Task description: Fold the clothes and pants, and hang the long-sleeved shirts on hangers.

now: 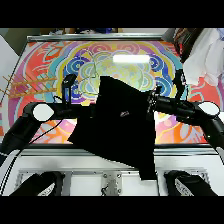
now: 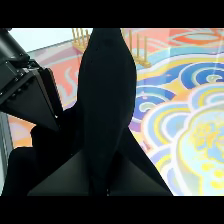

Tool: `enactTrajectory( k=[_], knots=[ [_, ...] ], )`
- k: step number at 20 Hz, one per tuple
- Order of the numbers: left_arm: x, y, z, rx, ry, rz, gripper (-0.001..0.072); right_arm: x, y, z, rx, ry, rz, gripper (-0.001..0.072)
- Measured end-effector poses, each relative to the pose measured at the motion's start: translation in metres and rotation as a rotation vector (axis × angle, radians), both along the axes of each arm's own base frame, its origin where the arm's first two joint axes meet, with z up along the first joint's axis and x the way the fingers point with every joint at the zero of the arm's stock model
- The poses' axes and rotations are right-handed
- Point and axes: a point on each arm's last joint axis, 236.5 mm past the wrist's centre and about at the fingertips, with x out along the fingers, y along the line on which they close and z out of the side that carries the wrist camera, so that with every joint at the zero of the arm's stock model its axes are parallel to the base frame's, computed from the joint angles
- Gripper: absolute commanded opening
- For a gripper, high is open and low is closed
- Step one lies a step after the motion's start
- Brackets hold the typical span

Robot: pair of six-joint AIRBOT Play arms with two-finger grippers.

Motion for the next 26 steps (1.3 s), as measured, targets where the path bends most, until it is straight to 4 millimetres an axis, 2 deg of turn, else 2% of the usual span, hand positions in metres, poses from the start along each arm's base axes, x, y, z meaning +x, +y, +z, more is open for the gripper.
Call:
enactTrajectory(
  k=[1, 3, 5, 6, 7, 13, 18, 19, 20, 21, 22, 23, 26],
  knots=[
    [0.0, 0.0, -0.003, 0.008, 0.009, -0.001, 0.0425, 0.0, 0.0, 0.0, 0.0, 0.0, 0.001, 0.0012],
    [0.0, 0.001, -0.009, 0.021, 0.027, -0.002, 0.0368, 0.0, 0.0, 0.0, 0.0, 0.0, 0.001, 0.0012],
    [0.0, 0.001, -0.014, 0.03, 0.041, -0.004, 0.0363, 0.0, 0.0, 0.0, -0.001, 0.0, 0.002, 0.0012],
    [-0.001, 0.001, -0.014, 0.032, 0.042, -0.005, 0.0394, 0.0, 0.0, 0.0, -0.001, 0.0, 0.002, 0.0012],
    [-0.001, 0.001, -0.013, 0.031, 0.042, -0.004, 0.0391, 0.0, 0.0, 0.0, -0.001, 0.0, 0.002, 0.0012],
    [-0.003, 0.005, 0.004, 0.022, -0.01, -0.002, 0.039, 0.0, 0.0, 0.0, -0.001, 0.0, 0.002, 0.0012],
    [0.0, 0.006, -0.004, 0.04, 0.004, -0.001, 0.0388, -0.001, 0.0, -0.001, -0.003, 0.0, 0.002, 0.0012],
    [0.0, 0.006, -0.007, 0.045, 0.008, -0.001, 0.0358, -0.001, 0.0, -0.001, -0.003, 0.0, 0.002, 0.0013],
    [0.001, 0.006, -0.008, 0.047, 0.012, -0.001, 0.0358, -0.001, 0.0, -0.001, -0.003, 0.0, 0.002, 0.0013],
    [0.001, 0.006, -0.01, 0.051, 0.016, -0.001, 0.0286, -0.001, 0.0, -0.001, -0.003, 0.0, 0.002, 0.0012],
    [0.001, 0.006, -0.011, 0.051, 0.02, 0.001, 0.0089, -0.001, 0.0, -0.001, -0.003, 0.0, 0.003, 0.0012],
    [0.002, 0.007, -0.013, 0.056, 0.02, 0.0, 0.0027, -0.001, 0.0, -0.001, -0.003, 0.0, 0.002, 0.0013],
    [0.004, 0.014, -0.017, 0.092, 0.012, 0.0, 0.0019, -0.001, 0.0, 0.0, 0.002, 0.008, 0.002, 0.0012]
  ],
)
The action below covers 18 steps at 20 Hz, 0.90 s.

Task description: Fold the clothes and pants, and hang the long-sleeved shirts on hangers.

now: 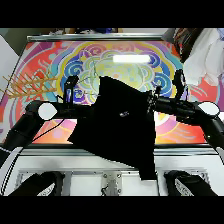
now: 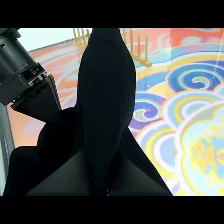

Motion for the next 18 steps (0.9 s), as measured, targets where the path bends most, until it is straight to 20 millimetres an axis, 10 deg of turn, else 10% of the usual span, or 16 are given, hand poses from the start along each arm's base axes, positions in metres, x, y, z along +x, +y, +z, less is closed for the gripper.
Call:
enactTrajectory(
  k=[12, 18],
  knots=[
    [0.029, 0.069, -0.006, 0.036, 0.026, 0.186, 0.002, -0.031, -0.002, 0.046, 0.088, 0.029, -0.015, 0.0009],
    [0.034, 0.066, 0.009, 0.033, -0.012, 0.165, 0.002, -0.038, -0.003, 0.058, 0.131, 0.065, -0.027, 0.001]
  ],
)
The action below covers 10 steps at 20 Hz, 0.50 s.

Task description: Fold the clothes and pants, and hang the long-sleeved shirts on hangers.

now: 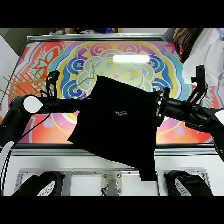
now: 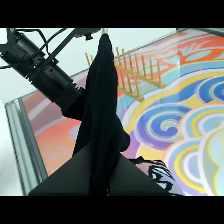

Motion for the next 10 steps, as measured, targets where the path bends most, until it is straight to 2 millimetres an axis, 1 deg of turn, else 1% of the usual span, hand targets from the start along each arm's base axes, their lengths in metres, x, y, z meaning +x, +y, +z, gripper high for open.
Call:
enactTrajectory(
  k=[3, 5, 10],
  knots=[
    [0.004, -0.006, 0.017, 0.0, -0.035, -0.026, 0.002, 0.0, 0.0, 0.004, 0.021, 0.015, -0.005, 0.0009],
    [0.002, -0.008, 0.024, 0.0, -0.033, -0.041, 0.002, 0.0, -0.001, 0.007, 0.036, 0.018, -0.008, 0.0009],
    [-0.004, -0.01, 0.028, 0.006, -0.018, -0.07, 0.002, 0.008, -0.005, 0.022, 0.116, 0.029, -0.044, 0.0009]
  ],
)
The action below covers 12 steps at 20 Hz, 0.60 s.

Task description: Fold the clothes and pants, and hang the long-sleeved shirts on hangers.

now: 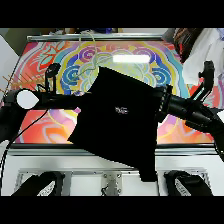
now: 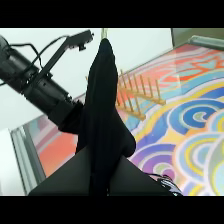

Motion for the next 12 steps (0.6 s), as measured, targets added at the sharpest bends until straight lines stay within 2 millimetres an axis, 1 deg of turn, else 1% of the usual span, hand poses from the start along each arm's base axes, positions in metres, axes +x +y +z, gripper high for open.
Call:
enactTrajectory(
  k=[3, 8, 12],
  knots=[
    [0.001, 0.006, 0.0, 0.002, 0.004, 0.01, 0.002, 0.002, -0.002, 0.007, 0.034, 0.002, -0.011, 0.0009],
    [0.009, 0.027, 0.0, 0.006, 0.006, 0.065, 0.002, -0.001, -0.003, 0.016, 0.058, -0.008, -0.014, 0.0009],
    [0.011, 0.032, -0.004, 0.011, 0.016, 0.072, 0.002, -0.004, -0.003, 0.021, 0.073, -0.013, -0.013, 0.0009]
  ],
)
